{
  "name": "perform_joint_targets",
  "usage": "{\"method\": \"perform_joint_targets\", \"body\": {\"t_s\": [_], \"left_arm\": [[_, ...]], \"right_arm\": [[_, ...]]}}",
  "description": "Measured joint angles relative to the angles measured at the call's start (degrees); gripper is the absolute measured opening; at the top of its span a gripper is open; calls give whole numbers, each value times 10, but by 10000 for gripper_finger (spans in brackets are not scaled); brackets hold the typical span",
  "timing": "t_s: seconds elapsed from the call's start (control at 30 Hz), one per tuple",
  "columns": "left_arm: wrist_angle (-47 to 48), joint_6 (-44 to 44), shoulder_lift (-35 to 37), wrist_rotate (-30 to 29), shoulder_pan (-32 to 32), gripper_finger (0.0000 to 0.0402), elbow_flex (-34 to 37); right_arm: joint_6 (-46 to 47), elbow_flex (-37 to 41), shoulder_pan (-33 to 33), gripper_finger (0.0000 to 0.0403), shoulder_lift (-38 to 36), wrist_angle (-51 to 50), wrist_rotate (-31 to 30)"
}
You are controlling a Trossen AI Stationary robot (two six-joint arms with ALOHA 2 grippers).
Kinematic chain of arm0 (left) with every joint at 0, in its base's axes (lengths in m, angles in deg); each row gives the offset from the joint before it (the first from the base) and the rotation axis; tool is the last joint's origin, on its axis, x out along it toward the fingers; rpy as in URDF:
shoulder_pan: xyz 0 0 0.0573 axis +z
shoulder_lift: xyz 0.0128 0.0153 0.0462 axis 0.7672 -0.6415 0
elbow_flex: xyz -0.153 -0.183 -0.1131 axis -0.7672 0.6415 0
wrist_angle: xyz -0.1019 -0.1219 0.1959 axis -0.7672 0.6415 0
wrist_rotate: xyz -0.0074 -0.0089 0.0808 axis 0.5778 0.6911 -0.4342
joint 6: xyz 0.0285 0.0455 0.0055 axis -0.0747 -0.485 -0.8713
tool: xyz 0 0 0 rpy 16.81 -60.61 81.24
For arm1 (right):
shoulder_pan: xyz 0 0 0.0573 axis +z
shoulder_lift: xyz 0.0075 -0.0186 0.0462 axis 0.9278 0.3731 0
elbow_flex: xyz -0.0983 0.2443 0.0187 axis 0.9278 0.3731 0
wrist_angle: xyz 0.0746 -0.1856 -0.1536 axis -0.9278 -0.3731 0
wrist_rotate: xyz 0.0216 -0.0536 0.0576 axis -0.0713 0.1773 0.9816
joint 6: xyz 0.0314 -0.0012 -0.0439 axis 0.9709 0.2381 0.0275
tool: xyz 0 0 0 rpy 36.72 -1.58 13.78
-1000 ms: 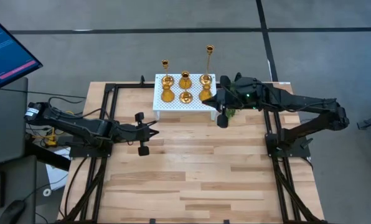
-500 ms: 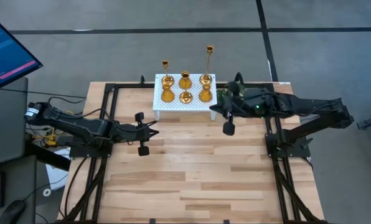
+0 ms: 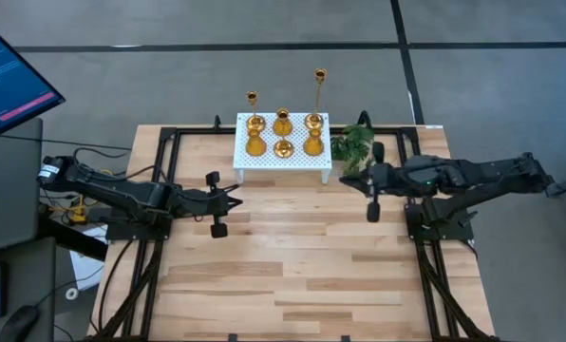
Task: Pick & Place candle stick holders
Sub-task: Return to Home Position
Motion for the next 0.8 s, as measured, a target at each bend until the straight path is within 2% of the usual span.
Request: {"method": "perform_joint_targets", "body": {"t_s": [0.27,0.37,0.53,0.8], "left_arm": [[-5,4,0,0,0,8,0],[-6,4,0,0,0,8,0],[-9,4,0,0,0,8,0],[-13,4,0,0,0,8,0]], "right_arm": [[17,117,-29,0,-163,29,113],[20,139,-58,0,-206,30,126],[20,173,-92,0,-263,46,191],[15,236,-112,0,-322,59,191]]}}
